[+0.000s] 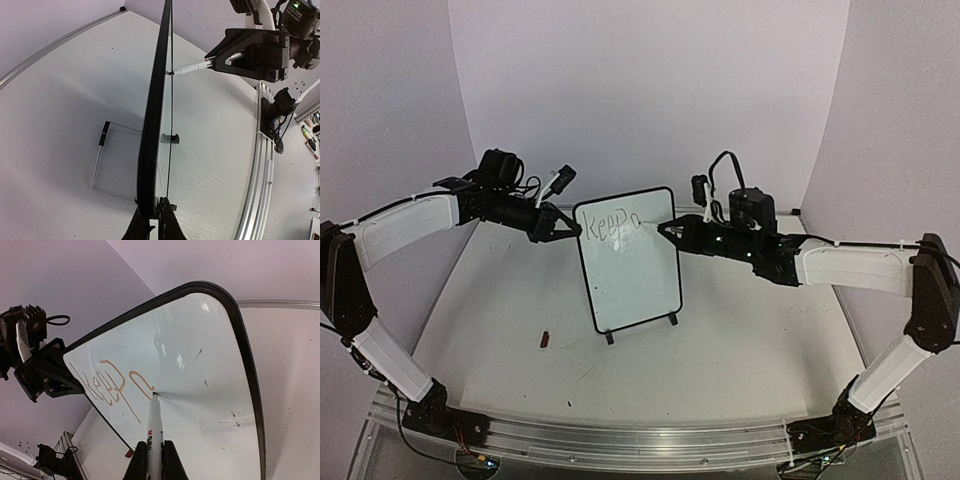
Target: Write a sentence on the whiteboard
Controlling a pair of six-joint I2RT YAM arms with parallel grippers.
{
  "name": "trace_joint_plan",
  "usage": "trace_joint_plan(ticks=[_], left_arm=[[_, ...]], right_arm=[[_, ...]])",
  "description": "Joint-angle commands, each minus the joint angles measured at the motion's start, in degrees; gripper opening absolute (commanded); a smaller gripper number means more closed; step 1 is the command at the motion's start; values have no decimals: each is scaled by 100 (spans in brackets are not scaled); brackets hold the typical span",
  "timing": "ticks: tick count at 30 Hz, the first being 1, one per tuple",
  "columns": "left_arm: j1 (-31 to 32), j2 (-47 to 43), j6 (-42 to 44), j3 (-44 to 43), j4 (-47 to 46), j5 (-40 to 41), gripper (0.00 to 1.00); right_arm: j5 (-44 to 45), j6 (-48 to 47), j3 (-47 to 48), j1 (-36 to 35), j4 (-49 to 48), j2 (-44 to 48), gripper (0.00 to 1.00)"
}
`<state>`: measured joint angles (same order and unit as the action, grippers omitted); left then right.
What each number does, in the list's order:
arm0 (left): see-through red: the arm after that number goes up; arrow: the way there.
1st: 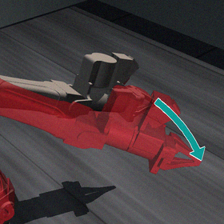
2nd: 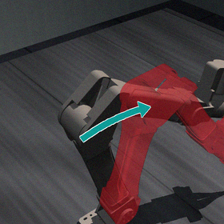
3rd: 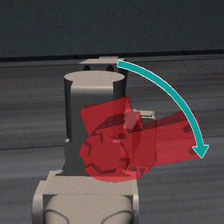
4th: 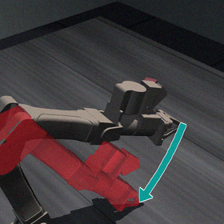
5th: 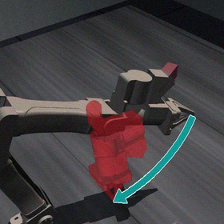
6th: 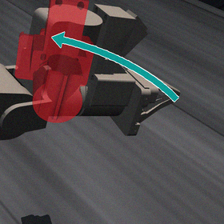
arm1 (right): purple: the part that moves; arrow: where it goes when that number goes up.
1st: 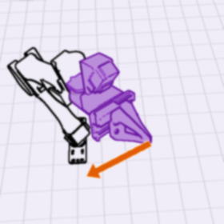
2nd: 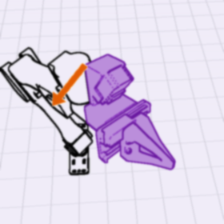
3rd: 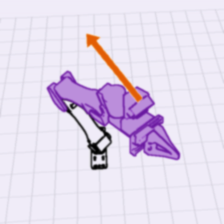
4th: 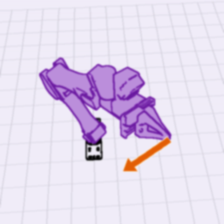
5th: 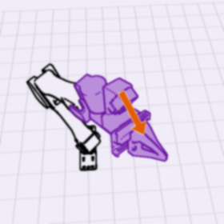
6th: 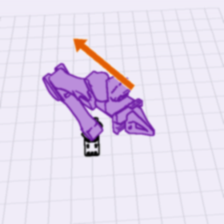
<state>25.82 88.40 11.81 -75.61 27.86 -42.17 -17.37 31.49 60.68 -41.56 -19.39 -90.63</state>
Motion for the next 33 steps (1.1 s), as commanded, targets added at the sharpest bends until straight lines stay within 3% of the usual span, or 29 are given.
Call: trace_joint_plan(ticks=[1,23,33], left_arm=[[106,11,316,11,248,309,0],[108,12,313,11,242,309,0],[115,39,320,12,250,308,0]], right_arm=[[270,-87,326,25,-120,73,0],[313,143,-462,25,-118,130,0],[-292,145,-182,-18,-170,-84,0]])
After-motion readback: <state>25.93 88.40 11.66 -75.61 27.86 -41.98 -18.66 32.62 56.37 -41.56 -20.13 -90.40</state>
